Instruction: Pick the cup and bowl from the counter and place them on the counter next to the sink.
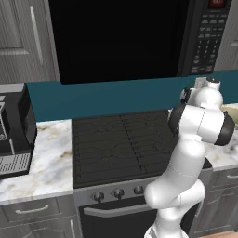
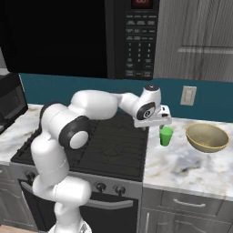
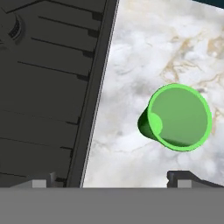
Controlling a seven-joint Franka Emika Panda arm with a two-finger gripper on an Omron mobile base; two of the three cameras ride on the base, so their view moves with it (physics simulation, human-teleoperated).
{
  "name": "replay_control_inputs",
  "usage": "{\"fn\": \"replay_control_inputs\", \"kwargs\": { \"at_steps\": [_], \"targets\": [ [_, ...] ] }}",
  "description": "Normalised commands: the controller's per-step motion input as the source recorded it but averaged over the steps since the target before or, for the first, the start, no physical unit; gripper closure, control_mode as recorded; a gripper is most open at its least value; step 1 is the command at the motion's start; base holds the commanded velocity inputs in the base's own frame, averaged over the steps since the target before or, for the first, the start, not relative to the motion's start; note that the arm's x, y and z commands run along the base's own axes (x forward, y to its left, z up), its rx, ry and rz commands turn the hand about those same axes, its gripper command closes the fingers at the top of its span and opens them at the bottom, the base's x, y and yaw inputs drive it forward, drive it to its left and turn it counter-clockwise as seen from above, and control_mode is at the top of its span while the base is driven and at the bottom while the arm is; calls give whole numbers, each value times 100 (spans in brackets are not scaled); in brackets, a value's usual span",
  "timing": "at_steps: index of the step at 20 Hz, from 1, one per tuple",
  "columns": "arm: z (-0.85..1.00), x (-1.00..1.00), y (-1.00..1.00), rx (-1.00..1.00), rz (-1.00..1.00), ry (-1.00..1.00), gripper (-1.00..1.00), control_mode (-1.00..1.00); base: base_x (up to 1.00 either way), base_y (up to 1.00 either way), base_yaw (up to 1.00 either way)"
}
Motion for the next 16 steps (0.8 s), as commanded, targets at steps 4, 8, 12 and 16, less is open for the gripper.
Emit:
{"fn": "replay_control_inputs", "kwargs": {
  "at_steps": [4, 8, 12, 16],
  "targets": [
    [-24, 0, 0, 3, -2, 0, -100, -100, 0, 0, 0],
    [-12, 0, 0, 1, -4, 0, -100, -100, 0, 0, 0],
    [0, 7, 0, 0, -5, 0, -100, -100, 0, 0, 0],
    [0, 14, 0, 0, -5, 0, -100, -100, 0, 0, 0]
  ]
}}
